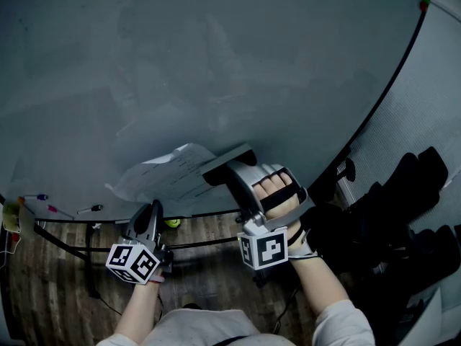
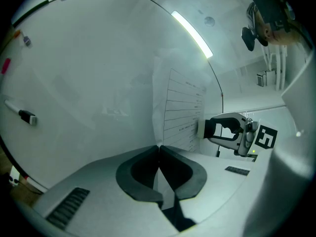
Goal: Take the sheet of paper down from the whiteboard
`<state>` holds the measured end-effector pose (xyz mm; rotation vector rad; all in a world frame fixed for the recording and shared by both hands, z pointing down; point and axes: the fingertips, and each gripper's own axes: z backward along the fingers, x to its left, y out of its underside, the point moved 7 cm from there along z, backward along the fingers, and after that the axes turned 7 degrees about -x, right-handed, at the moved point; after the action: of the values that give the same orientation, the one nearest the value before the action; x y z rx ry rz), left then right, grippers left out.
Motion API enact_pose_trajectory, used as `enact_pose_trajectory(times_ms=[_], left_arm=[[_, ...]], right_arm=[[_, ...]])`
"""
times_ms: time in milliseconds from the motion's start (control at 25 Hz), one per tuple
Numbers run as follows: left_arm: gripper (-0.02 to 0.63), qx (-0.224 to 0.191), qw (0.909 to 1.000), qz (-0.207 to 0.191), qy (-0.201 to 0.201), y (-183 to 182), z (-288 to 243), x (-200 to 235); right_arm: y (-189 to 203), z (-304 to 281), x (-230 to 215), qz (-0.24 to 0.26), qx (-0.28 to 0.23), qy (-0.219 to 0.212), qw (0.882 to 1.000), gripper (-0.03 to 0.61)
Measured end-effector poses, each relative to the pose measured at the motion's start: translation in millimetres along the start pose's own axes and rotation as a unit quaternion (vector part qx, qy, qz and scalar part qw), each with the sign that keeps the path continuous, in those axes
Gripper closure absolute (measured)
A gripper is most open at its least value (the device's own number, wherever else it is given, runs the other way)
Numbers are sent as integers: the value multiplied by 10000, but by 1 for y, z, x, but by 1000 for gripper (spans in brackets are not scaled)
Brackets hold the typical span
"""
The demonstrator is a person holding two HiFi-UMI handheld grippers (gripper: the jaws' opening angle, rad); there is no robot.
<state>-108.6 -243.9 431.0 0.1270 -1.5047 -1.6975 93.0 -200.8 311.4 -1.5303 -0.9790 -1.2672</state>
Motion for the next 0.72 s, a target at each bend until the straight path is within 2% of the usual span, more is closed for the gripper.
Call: enact_pose_trajectory(times_ms=[720], left_arm=[[598, 58, 9998, 21, -169, 5, 5, 7]], right_arm=[[6, -1, 1, -68, 57, -53, 9999, 344]])
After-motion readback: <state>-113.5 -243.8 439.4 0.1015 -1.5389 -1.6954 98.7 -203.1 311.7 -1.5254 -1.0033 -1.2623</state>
